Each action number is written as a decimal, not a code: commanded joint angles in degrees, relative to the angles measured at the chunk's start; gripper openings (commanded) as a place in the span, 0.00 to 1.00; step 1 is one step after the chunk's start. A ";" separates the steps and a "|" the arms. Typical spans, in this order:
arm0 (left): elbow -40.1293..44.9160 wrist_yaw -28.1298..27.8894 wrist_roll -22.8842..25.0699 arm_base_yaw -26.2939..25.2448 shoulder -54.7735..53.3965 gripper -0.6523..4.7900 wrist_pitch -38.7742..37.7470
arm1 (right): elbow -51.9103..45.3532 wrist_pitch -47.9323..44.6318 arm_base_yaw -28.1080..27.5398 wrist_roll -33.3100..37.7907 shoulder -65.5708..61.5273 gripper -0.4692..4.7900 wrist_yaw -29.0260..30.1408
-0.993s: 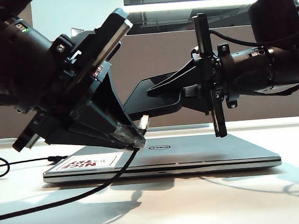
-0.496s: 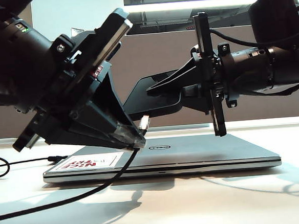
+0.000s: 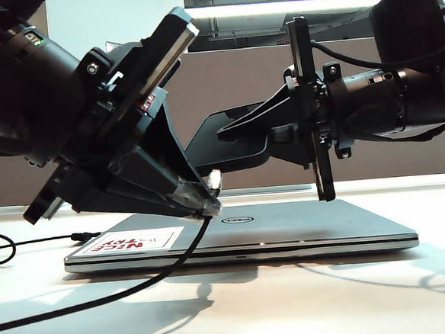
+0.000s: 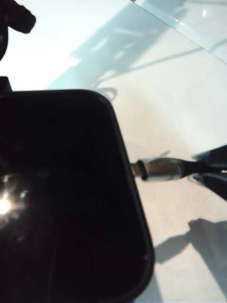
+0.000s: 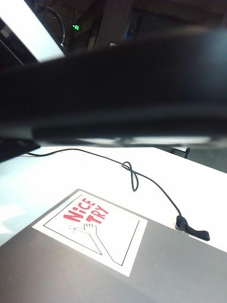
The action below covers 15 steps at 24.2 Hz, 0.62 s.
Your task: Pick up the charging cable and the phone, plug the charging cable into the charging port on the phone, and finally place them back on the table.
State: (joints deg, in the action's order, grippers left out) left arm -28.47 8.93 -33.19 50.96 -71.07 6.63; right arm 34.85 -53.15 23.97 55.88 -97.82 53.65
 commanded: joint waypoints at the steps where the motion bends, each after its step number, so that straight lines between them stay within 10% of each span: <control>1: -0.37 -0.90 -0.28 -0.15 0.17 0.11 3.39 | 0.15 -1.16 0.37 -2.08 0.52 0.09 5.57; 15: -0.37 -0.83 -0.28 -0.15 0.17 0.11 3.39 | 0.15 0.63 0.35 -3.65 0.52 0.09 5.79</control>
State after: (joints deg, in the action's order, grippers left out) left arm -28.40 9.48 -33.26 51.03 -71.11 6.68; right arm 34.92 -52.21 23.99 52.86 -97.82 57.10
